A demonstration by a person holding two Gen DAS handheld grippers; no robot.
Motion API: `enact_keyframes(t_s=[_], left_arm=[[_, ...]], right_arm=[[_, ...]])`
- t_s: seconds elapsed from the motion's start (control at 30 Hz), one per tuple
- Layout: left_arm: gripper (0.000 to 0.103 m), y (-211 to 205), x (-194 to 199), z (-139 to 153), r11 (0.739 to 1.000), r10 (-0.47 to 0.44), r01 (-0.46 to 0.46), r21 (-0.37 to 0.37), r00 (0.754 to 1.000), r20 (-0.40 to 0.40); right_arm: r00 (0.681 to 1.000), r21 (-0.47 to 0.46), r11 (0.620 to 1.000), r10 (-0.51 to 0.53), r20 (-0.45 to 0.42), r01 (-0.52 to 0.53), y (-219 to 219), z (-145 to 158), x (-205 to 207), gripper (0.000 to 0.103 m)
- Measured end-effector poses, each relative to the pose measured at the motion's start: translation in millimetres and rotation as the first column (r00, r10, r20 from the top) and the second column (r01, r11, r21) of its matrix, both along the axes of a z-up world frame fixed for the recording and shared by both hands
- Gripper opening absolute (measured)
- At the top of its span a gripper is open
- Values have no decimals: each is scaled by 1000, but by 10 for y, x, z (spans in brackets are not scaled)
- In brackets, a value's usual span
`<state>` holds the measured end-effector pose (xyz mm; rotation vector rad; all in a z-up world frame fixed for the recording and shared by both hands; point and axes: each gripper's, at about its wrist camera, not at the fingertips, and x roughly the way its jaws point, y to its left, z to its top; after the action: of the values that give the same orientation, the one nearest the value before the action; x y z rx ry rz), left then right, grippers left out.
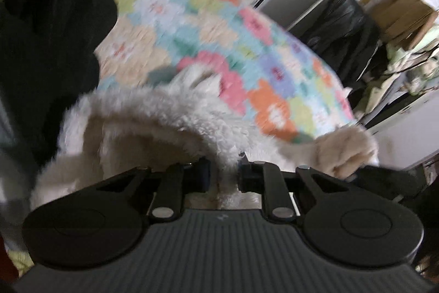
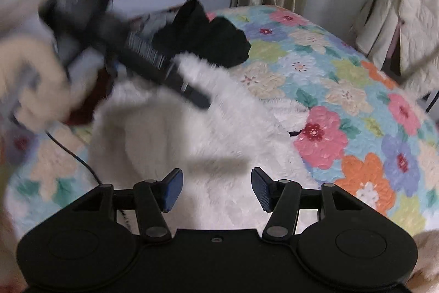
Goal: Fold clothes
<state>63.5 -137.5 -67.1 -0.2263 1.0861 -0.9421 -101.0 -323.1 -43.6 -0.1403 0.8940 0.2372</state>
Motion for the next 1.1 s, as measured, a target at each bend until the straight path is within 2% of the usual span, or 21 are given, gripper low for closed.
enact_keyframes(t_s=[0.07, 0.13, 0.2, 0.27, 0.37, 0.4, 0.43, 0.47, 0.53, 0.57, 0.6, 0.7, 0.73, 0.77, 0.83, 0.9, 1.0, 1.1], left_arm=[[17, -7, 4, 89, 1000, 11, -10, -30, 1000, 19], [17, -50, 11, 178, 999, 18, -15, -44, 999, 51], [17, -81, -37, 305, 999, 8, -3, -43, 993, 115], [17, -69, -77, 423, 997, -8, 20, -81, 991, 136], [17, -34, -176, 620, 982, -51, 80, -170, 984, 170], [17, -14, -219, 686, 978, -61, 98, -186, 979, 197], [17, 6, -262, 753, 973, -69, 115, -201, 972, 224], [17, 17, -276, 778, 974, -74, 120, -189, 969, 237], [21, 37, -300, 806, 982, -79, 123, -147, 959, 273], [23, 43, -304, 796, 985, -83, 122, -120, 953, 291], [34, 50, -286, 760, 987, -85, 119, -105, 955, 283], [48, 92, -244, 651, 990, -74, 99, -96, 970, 233], [54, 102, -260, 633, 995, -72, 88, -55, 966, 247], [54, 111, -277, 616, 997, -70, 76, -12, 962, 263], [57, 155, -351, 611, 992, -121, 105, 68, 941, 317], [67, 214, -408, 610, 987, -142, 106, 123, 928, 343], [87, 300, -490, 569, 986, -147, 107, 124, 912, 384], [99, 237, -440, 364, 989, -129, 92, 120, 928, 350]], right_arm=[[999, -37, 999, 24, 22, -23, 180, -8, -17, 65], [998, -75, 996, 47, 38, -44, 335, -31, -28, 80], [997, -158, 987, 44, 56, -35, 444, -70, 12, 80], [999, -243, 970, -13, 52, 25, 446, -133, 107, 80], [988, -273, 951, -129, 81, 147, 244, -145, 197, 75], [985, -232, 958, -150, 87, 167, 131, -123, 219, 54], [979, -138, 970, -191, 75, 200, -28, -68, 241, 18], [971, -41, 971, -232, 60, 235, -188, -12, 262, 17], [935, 204, 920, -352, 50, 335, -538, 158, 252, 17], [923, 241, 905, -378, 75, 351, -623, 257, 236, 17], [909, 277, 889, -404, 99, 365, -708, 356, 221, 16], [881, 264, 881, -443, 168, 393, -836, 595, 209, 16], [861, 265, 864, -479, 171, 428, -909, 614, 193, 16], [840, 268, 845, -514, 173, 462, -982, 634, 176, 16], [801, 276, 807, -575, 167, 522, -1166, 669, 106, 16], [758, 284, 765, -632, 160, 578, -1350, 704, 36, 16], [702, 312, 707, -697, 150, 635, -1571, 684, -102, 16], [686, 311, 696, -710, 160, 647, -1668, 682, -141, 16]])
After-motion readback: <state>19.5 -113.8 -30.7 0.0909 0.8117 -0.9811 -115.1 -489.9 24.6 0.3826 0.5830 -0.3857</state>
